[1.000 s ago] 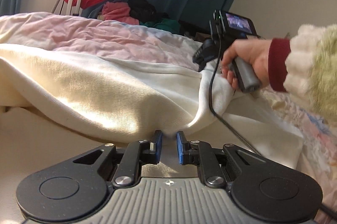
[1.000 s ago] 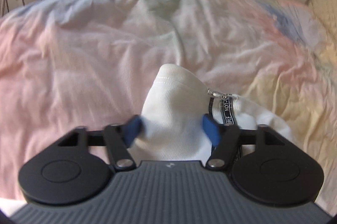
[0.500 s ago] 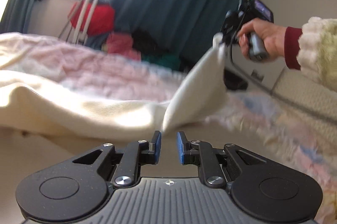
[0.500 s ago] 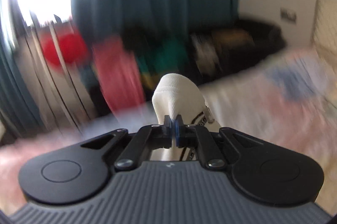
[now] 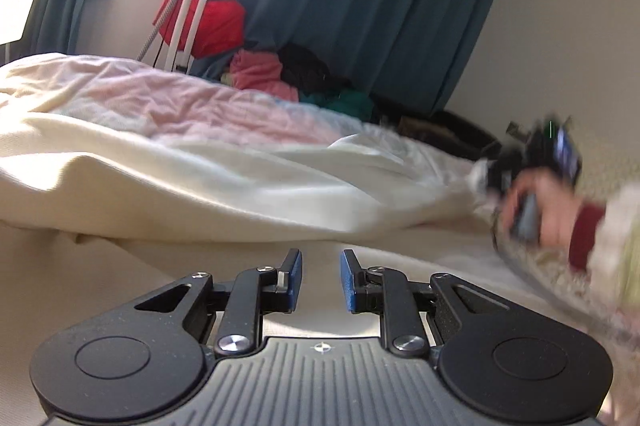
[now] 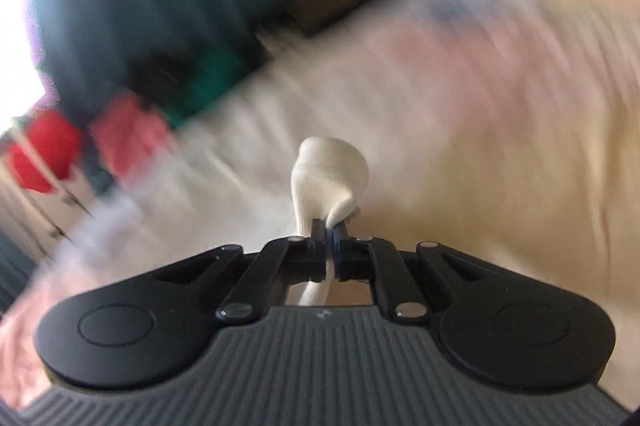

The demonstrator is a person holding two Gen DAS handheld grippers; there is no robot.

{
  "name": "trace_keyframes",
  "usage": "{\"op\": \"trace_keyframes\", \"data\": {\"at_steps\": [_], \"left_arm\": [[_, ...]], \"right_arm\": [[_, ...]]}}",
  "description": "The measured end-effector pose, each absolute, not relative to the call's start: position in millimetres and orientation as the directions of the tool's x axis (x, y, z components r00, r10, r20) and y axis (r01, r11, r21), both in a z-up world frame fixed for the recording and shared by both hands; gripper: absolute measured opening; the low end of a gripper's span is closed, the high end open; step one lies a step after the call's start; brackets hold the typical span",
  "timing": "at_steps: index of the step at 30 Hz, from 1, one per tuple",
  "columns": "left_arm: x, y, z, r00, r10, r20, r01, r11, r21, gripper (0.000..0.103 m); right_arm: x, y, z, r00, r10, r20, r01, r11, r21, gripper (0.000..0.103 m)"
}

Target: Fold clothes

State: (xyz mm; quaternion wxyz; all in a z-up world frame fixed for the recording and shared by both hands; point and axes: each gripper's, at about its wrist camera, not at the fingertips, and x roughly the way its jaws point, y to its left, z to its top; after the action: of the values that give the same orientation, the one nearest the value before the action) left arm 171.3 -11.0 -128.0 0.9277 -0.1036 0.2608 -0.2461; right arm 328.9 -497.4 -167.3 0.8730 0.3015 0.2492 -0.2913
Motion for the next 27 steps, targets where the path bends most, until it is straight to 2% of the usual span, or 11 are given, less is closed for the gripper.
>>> {"op": "trace_keyframes", "data": {"at_steps": [1, 3, 5, 8, 10, 12, 13, 15, 16, 21, 27], "left_arm": [[172, -13, -130, 0.741, -0.508, -0.440, 0.403, 0.860, -0.313, 0.021], [174, -14, -132, 0.737, -0.506, -0.449, 0.404, 0.862, -0.308, 0.021], [178, -17, -136, 0.732, -0.505, -0.458, 0.403, 0.862, -0.306, 0.022], [182, -23, -143, 0.726, -0.492, -0.479, 0.397, 0.870, -0.292, 0.023], [184, -26, -146, 0.722, -0.485, -0.493, 0.393, 0.874, -0.284, 0.024], [186, -28, -147, 0.723, -0.481, -0.495, 0.394, 0.877, -0.276, 0.026], [187, -28, -148, 0.724, -0.480, -0.495, 0.395, 0.877, -0.273, 0.027], [186, -29, -149, 0.726, -0.479, -0.494, 0.398, 0.878, -0.267, 0.029], [186, -30, -149, 0.727, -0.477, -0.494, 0.399, 0.879, -0.262, 0.031], [179, -32, -143, 0.742, -0.454, -0.493, 0.388, 0.891, -0.237, 0.043], [166, -8, -118, 0.775, -0.411, -0.480, 0.306, 0.909, -0.285, 0.060]], "right_arm": [[315, -503, -188, 0.720, -0.333, -0.609, 0.653, 0.623, 0.431, 0.006], [297, -507, -206, 0.783, -0.304, -0.543, 0.599, 0.607, 0.523, 0.006], [298, -508, -205, 0.790, -0.295, -0.538, 0.588, 0.614, 0.527, 0.007], [304, -509, -198, 0.779, -0.290, -0.557, 0.595, 0.624, 0.507, 0.013], [292, -506, -195, 0.773, -0.273, -0.572, 0.587, 0.650, 0.483, 0.023], [281, -503, -191, 0.767, -0.255, -0.589, 0.577, 0.676, 0.459, 0.040], [273, -496, -186, 0.772, -0.247, -0.585, 0.562, 0.696, 0.448, 0.045], [254, -480, -173, 0.780, -0.238, -0.578, 0.536, 0.732, 0.422, 0.066], [241, -472, -167, 0.782, -0.237, -0.576, 0.526, 0.747, 0.406, 0.070], [181, -424, -123, 0.772, -0.163, -0.614, 0.495, 0.760, 0.421, 0.071], [109, -358, -105, 0.818, -0.075, -0.570, 0.409, 0.773, 0.485, 0.074]]}}
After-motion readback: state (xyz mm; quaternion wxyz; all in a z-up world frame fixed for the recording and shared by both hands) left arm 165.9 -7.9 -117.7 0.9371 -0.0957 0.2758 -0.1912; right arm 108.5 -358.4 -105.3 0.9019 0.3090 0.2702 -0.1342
